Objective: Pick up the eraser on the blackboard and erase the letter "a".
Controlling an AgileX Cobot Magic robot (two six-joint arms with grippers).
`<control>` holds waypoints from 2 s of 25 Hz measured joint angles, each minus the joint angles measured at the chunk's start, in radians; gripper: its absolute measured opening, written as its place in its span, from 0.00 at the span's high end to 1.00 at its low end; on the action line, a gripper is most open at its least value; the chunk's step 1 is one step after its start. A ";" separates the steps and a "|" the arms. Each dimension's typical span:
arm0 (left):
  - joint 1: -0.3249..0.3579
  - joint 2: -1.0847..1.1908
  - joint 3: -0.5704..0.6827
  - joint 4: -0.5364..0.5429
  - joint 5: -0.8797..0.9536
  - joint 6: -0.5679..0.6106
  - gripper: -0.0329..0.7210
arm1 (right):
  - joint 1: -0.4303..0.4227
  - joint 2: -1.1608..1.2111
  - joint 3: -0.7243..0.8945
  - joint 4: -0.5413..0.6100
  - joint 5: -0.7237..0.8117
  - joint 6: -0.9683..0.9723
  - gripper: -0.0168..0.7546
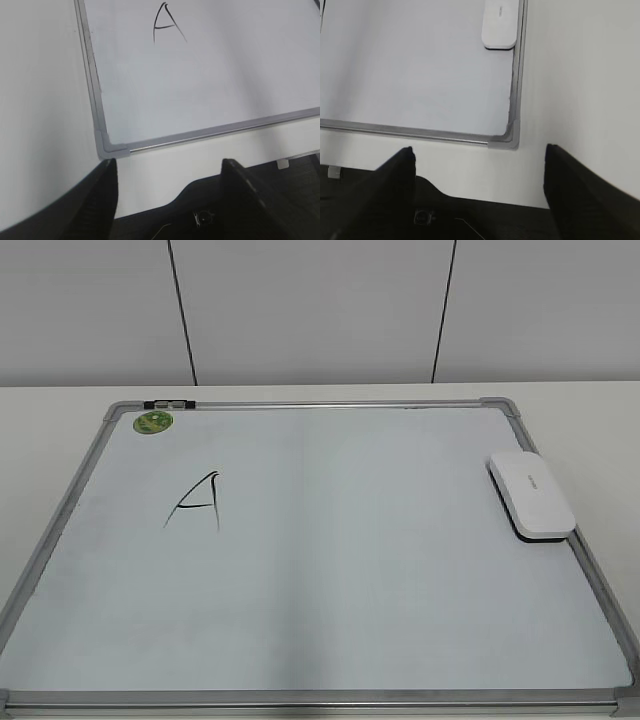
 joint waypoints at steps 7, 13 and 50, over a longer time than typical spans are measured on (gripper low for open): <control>0.000 -0.135 0.176 0.000 0.002 -0.002 0.33 | 0.000 -0.212 0.226 0.008 0.000 0.000 0.21; 0.000 -0.192 0.292 0.002 -0.003 -0.014 0.33 | 0.000 -0.293 0.341 -0.038 -0.002 0.009 0.21; -0.009 -0.197 0.305 0.165 -0.171 -0.035 0.33 | 0.000 -0.300 0.386 -0.120 -0.127 0.058 0.22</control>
